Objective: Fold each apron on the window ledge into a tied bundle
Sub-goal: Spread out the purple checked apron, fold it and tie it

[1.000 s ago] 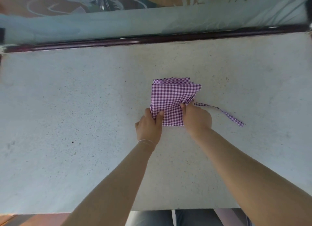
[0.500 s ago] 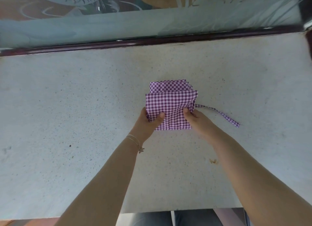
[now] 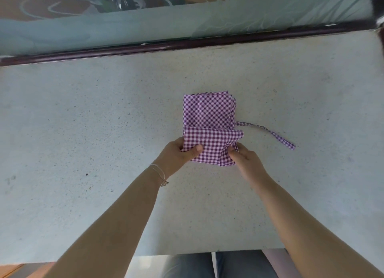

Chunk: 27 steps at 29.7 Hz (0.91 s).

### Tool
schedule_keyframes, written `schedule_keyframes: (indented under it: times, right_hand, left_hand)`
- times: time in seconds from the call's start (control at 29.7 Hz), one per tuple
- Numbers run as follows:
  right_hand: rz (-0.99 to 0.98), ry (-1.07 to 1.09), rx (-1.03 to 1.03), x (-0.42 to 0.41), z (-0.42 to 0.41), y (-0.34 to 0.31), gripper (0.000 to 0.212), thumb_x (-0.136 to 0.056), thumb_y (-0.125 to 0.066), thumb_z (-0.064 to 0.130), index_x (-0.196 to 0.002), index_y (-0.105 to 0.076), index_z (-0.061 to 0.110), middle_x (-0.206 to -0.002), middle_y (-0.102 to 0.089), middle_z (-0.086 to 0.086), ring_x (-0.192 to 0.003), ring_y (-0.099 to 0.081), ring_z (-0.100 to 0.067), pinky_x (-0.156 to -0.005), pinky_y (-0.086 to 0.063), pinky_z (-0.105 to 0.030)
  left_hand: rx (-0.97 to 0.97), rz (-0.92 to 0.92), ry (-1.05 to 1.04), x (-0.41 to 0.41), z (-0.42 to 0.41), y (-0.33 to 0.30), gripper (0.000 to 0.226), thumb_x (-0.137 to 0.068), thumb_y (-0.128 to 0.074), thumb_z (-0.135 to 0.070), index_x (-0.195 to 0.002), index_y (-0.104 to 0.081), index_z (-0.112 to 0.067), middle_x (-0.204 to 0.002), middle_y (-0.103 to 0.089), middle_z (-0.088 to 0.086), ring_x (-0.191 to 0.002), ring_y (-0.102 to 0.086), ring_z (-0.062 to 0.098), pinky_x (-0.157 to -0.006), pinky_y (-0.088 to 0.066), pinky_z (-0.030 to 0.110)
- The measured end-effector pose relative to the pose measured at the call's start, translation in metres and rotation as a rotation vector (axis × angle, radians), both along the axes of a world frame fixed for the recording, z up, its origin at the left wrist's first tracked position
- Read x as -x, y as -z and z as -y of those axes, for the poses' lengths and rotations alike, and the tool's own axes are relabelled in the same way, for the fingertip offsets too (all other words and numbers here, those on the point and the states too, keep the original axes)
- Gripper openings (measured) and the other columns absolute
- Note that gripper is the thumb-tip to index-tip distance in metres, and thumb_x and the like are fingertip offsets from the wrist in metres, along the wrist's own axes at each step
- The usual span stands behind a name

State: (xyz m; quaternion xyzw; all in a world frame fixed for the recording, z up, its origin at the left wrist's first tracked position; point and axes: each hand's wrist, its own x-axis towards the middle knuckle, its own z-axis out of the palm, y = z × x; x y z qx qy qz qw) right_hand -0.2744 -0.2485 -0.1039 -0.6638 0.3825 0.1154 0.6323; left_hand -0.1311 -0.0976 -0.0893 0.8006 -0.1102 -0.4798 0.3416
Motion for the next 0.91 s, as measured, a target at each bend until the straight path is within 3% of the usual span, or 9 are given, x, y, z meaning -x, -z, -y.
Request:
schedule_keyframes:
  times: [0.17, 0.3, 0.4, 0.47, 0.54, 0.61, 0.74, 0.84, 0.91]
  right_hand:
    - [0.098, 0.106, 0.032, 0.003, -0.011, -0.001, 0.019, -0.092, -0.045, 0.046, -0.109, -0.050, 0.041, -0.101, -0.060, 0.024, -0.082, -0.057, 0.019, -0.067, -0.044, -0.001]
    - [0.091, 0.140, 0.154, 0.003, -0.018, 0.009, 0.004, -0.091, -0.060, 0.034, -0.089, -0.058, 0.037, -0.099, -0.064, 0.009, -0.082, -0.061, 0.001, -0.061, -0.047, -0.008]
    - [0.069, 0.128, 0.336, 0.004, -0.021, 0.021, 0.018, -0.091, -0.062, 0.030, -0.078, -0.059, 0.018, -0.091, -0.059, 0.001, -0.070, -0.056, -0.004, -0.052, -0.041, -0.008]
    - [0.075, 0.140, 0.415, 0.003, -0.022, 0.025, 0.025, -0.091, -0.063, 0.026, -0.073, -0.057, 0.010, -0.082, -0.056, 0.000, -0.061, -0.050, -0.006, -0.048, -0.038, -0.009]
    - [0.099, 0.151, 0.442, 0.003, -0.022, 0.027, 0.021, -0.090, -0.064, 0.023, -0.079, -0.060, 0.006, -0.082, -0.056, 0.001, -0.062, -0.051, -0.008, -0.049, -0.040, -0.011]
    - [0.117, 0.134, 0.432, 0.006, -0.023, 0.028, 0.012, -0.090, -0.064, 0.019, -0.085, -0.060, 0.009, -0.085, -0.055, 0.004, -0.066, -0.053, -0.007, -0.052, -0.042, -0.009]
    - [0.141, 0.130, 0.425, 0.012, -0.020, 0.031, 0.023, -0.083, -0.068, 0.010, -0.089, -0.047, 0.016, -0.085, -0.049, 0.003, -0.071, -0.050, -0.011, -0.058, -0.044, -0.010]
    - [0.164, 0.071, 0.471, 0.013, -0.018, 0.032, 0.055, -0.082, -0.069, 0.009, -0.127, -0.039, 0.015, -0.130, -0.042, -0.007, -0.117, -0.052, -0.020, -0.091, -0.051, -0.025]
    - [0.172, -0.120, 0.771, 0.014, -0.017, 0.032, 0.066, -0.085, -0.068, 0.014, -0.140, -0.033, 0.017, -0.146, -0.030, -0.012, -0.133, -0.038, -0.027, -0.100, -0.043, -0.035]
  left_hand:
    - [0.095, -0.047, -0.233, 0.018, -0.005, 0.005, 0.040, -0.087, -0.060, -0.043, -0.118, -0.062, -0.018, -0.093, -0.065, -0.016, -0.085, -0.061, -0.003, -0.066, -0.049, 0.007]
    - [0.142, -0.055, -0.347, 0.027, -0.009, 0.014, 0.044, -0.087, -0.062, -0.042, -0.122, -0.062, -0.017, -0.103, -0.068, -0.012, -0.093, -0.064, 0.002, -0.070, -0.051, 0.009]
    - [0.097, 0.015, -0.404, 0.027, -0.002, 0.019, 0.023, -0.087, -0.063, -0.042, -0.096, -0.068, -0.021, -0.084, -0.067, -0.014, -0.077, -0.063, 0.001, -0.059, -0.048, 0.007]
    - [0.064, 0.086, -0.409, 0.024, 0.000, 0.020, 0.025, -0.088, -0.065, -0.037, -0.071, -0.055, -0.022, -0.066, -0.056, -0.010, -0.061, -0.053, 0.004, -0.053, -0.040, 0.009]
    - [0.050, 0.144, -0.387, 0.022, -0.001, 0.023, 0.038, -0.088, -0.066, -0.032, -0.067, -0.037, -0.019, -0.061, -0.041, -0.006, -0.055, -0.040, 0.007, -0.051, -0.035, 0.013]
    - [0.039, 0.170, -0.335, 0.021, -0.002, 0.023, 0.037, -0.089, -0.064, -0.030, -0.070, -0.034, -0.019, -0.063, -0.039, -0.005, -0.056, -0.038, 0.007, -0.051, -0.035, 0.013]
    - [0.087, 0.103, -0.315, 0.025, -0.002, 0.022, 0.018, -0.094, -0.054, -0.031, -0.109, -0.045, -0.027, -0.100, -0.062, -0.002, -0.089, -0.063, 0.016, -0.075, -0.053, 0.024]
    - [0.052, 0.126, -0.287, 0.028, 0.002, 0.022, 0.030, -0.097, -0.047, -0.033, -0.125, -0.036, -0.034, -0.120, -0.061, -0.001, -0.100, -0.062, 0.021, -0.085, -0.055, 0.031]
    - [0.013, 0.162, -0.264, 0.027, 0.006, 0.022, 0.032, -0.096, -0.045, -0.032, -0.126, -0.035, -0.035, -0.124, -0.059, 0.000, -0.102, -0.061, 0.023, -0.089, -0.055, 0.036]
